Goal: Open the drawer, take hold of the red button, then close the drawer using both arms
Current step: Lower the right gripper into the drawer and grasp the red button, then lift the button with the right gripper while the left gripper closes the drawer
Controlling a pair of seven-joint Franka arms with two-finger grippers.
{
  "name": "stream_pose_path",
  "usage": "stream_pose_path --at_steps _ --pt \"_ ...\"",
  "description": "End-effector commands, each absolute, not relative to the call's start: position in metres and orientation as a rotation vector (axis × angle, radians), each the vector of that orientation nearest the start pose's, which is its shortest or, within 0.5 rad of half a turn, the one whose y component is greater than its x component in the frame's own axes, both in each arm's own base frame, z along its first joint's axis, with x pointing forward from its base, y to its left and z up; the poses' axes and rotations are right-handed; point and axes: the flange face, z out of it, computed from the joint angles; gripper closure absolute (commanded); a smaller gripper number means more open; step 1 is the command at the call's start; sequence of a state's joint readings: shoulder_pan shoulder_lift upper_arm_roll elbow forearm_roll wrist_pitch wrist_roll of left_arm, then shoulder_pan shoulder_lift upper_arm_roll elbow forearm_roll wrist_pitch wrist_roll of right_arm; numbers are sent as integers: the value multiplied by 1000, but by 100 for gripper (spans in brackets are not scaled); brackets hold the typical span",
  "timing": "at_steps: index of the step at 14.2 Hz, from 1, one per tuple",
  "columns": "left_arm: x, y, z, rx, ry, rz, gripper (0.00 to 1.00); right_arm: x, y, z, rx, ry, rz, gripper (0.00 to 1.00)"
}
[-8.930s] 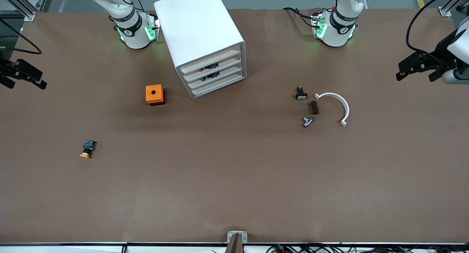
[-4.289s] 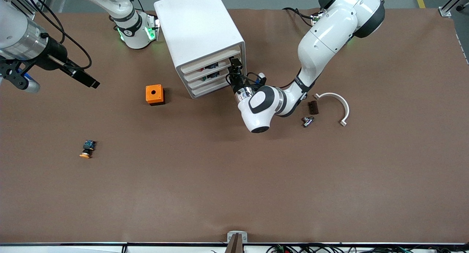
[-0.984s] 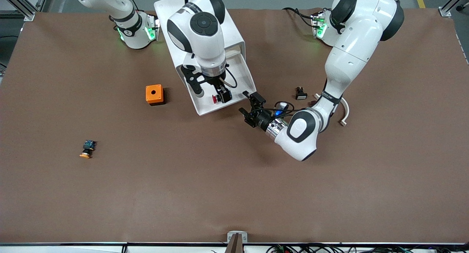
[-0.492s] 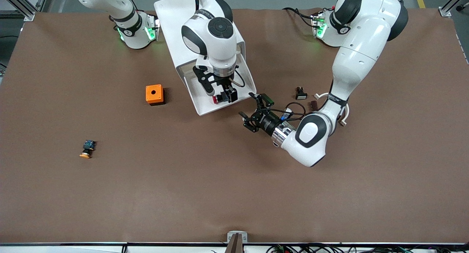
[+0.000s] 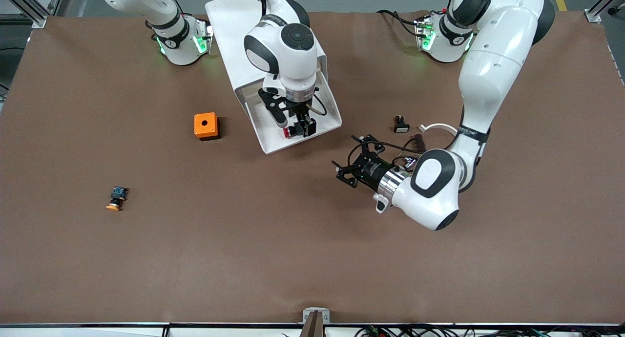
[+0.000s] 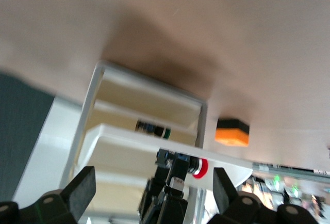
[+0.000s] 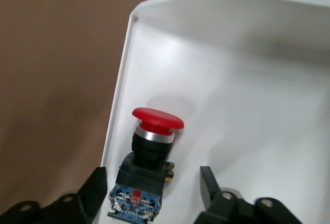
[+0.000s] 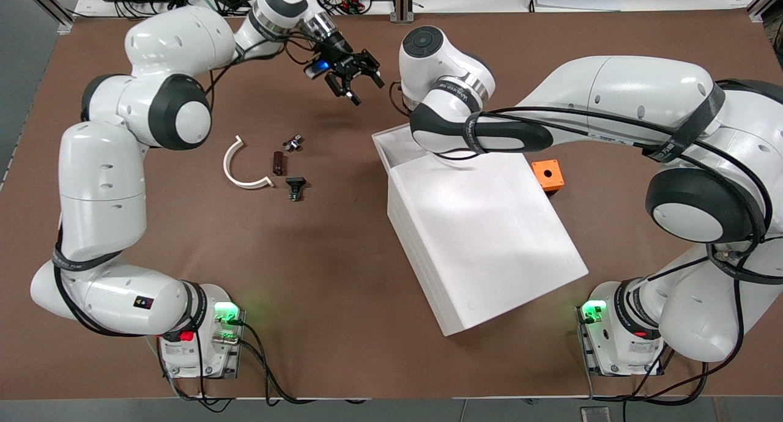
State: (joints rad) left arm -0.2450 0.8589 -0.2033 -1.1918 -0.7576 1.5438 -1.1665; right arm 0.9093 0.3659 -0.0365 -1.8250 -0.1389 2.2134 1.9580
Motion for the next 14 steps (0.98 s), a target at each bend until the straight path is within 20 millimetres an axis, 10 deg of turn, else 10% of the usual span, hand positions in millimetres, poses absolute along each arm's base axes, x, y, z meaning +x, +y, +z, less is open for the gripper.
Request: stream_pose_path --at_steps 1,8,14 --pt "637 -338 320 -2967 -1242 1247 0 413 491 336 -2746 1498 -255 100" --pt "632 -373 323 -3085 -991 607 0 448 474 380 -2769 1456 -261 100" --pt "633 -382 323 -3112 -905 409 0 511 391 446 -2905 1164 -130 100"
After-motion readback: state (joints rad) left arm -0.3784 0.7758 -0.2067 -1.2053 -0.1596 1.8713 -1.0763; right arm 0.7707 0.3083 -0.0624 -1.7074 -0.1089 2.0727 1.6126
